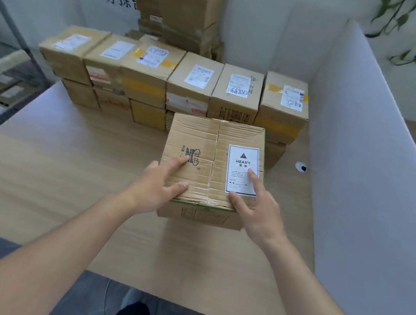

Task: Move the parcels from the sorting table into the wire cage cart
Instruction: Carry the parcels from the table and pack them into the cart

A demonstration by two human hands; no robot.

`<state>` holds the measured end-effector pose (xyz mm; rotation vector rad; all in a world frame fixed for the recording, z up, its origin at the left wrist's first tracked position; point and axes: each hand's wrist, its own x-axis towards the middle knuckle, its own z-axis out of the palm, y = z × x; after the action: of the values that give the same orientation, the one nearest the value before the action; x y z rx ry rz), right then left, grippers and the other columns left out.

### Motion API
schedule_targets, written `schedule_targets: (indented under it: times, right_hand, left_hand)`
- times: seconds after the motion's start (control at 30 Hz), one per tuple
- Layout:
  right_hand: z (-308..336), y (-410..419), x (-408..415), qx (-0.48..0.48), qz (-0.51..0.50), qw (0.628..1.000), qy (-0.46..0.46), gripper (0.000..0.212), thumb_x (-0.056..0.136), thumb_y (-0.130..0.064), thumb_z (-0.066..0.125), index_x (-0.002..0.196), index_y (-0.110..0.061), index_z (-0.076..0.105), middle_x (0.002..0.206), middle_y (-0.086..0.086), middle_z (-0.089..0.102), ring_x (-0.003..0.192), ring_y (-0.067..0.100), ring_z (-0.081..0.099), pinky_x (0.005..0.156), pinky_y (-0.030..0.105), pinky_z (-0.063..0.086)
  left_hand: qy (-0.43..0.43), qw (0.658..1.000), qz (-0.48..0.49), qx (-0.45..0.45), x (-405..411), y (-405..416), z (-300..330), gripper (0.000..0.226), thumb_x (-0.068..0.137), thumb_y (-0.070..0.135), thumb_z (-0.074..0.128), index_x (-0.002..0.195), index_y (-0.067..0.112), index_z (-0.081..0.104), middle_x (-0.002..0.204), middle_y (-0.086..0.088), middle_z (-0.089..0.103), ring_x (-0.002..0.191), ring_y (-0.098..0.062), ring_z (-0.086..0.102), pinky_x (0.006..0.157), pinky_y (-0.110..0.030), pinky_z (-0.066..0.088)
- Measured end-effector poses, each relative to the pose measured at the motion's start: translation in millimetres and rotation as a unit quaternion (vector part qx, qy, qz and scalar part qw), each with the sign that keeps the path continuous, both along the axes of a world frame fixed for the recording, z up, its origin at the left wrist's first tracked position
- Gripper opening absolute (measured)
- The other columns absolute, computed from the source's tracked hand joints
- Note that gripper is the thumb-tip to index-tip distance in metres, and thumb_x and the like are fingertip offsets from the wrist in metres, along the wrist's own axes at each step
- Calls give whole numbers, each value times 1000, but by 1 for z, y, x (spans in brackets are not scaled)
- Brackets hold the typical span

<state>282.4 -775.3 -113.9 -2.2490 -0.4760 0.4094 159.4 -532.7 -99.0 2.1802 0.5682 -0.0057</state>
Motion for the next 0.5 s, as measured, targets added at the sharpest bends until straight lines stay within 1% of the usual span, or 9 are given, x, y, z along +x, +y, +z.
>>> schedule_targets:
  times: [0.07,0.1,0.2,0.3,0.4,0.5]
  right_hand:
    - [12,18,-7,4,28,1000,-12,77,96,-56,63,161,-45,24,128,-5,47,121,13,44,92,34,40]
    - [18,27,-11,4,44,999,-17,77,97,-56,63,161,-44,24,127,-6,47,121,13,43,92,34,42]
    - [33,57,-26,8,88,996,-30,77,97,-57,62,161,-45,22,128,-5,47,124,17,47,98,40,49]
    - [45,90,-44,18,128,991,-34,76,97,-56,63,161,-47,23,131,-2,49,125,20,48,102,45,51]
    - [57,128,-68,18,166,985,-46,75,97,-56,62,160,-47,23,130,-2,49,124,18,47,102,43,50]
    - [64,171,-96,22,199,978,-57,73,97,-56,62,159,-50,23,131,0,51,120,19,49,98,43,52]
  left_hand:
    - [-13,1000,27,9,-21,10,10,63,98,46,66,152,55,36,123,-4,47,108,-18,55,107,-32,41]
    - [-17,999,40,15,-33,16,15,63,97,47,65,152,56,35,123,-4,47,109,-19,56,106,-31,41]
    - [-28,996,78,34,-68,33,31,63,98,48,65,152,56,34,124,-5,48,110,-22,57,102,-29,42]
    - [-42,992,112,40,-103,51,43,64,98,47,64,153,55,32,126,-4,46,110,-20,57,105,-33,44]
    - [-50,986,152,36,-141,73,50,63,99,47,63,154,55,31,127,-2,45,109,-17,56,103,-34,45]
    - [-55,980,189,35,-182,100,55,65,99,47,62,155,55,30,128,-2,44,111,-18,55,101,-33,45]
